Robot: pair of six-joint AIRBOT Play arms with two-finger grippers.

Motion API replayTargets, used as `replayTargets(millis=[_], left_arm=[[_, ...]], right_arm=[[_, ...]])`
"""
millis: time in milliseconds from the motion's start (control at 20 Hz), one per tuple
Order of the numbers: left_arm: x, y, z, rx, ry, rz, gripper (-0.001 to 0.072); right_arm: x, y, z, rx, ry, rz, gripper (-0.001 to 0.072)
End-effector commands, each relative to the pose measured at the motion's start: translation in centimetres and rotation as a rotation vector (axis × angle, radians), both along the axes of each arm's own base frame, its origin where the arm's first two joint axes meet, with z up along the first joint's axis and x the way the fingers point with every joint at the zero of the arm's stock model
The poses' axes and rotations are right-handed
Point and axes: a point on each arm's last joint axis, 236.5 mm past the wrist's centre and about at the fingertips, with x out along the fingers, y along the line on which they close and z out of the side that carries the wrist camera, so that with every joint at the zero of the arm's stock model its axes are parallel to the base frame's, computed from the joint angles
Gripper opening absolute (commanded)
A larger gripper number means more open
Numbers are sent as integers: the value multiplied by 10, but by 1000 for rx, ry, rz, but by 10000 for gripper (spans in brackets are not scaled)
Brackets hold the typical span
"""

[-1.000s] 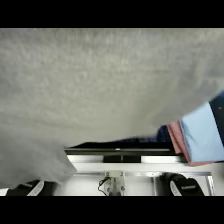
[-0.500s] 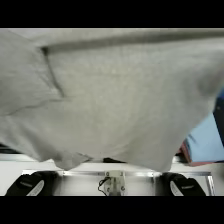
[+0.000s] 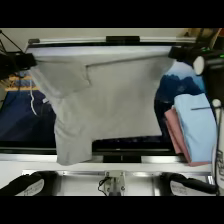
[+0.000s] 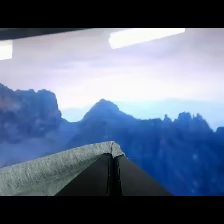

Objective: Fold the shirts.

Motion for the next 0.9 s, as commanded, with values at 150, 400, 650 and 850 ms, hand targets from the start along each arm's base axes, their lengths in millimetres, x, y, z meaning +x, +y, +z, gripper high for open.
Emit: replayTargets(millis=[150, 400, 650, 850], left_arm=[[52, -35, -166, -278, 312, 57, 37], [8, -61, -217, -303, 599, 14, 698], [-77, 22, -191, -126, 951, -139, 633], [-151, 26, -228, -316, 1093, -109, 596]], right_arm=[[-1, 33, -165, 227, 380, -53, 58], [-25, 55, -186, 302, 521, 8, 482], [-103, -44, -160, 12, 765, 24, 495], [-182, -41, -163, 276, 1023, 103, 494]])
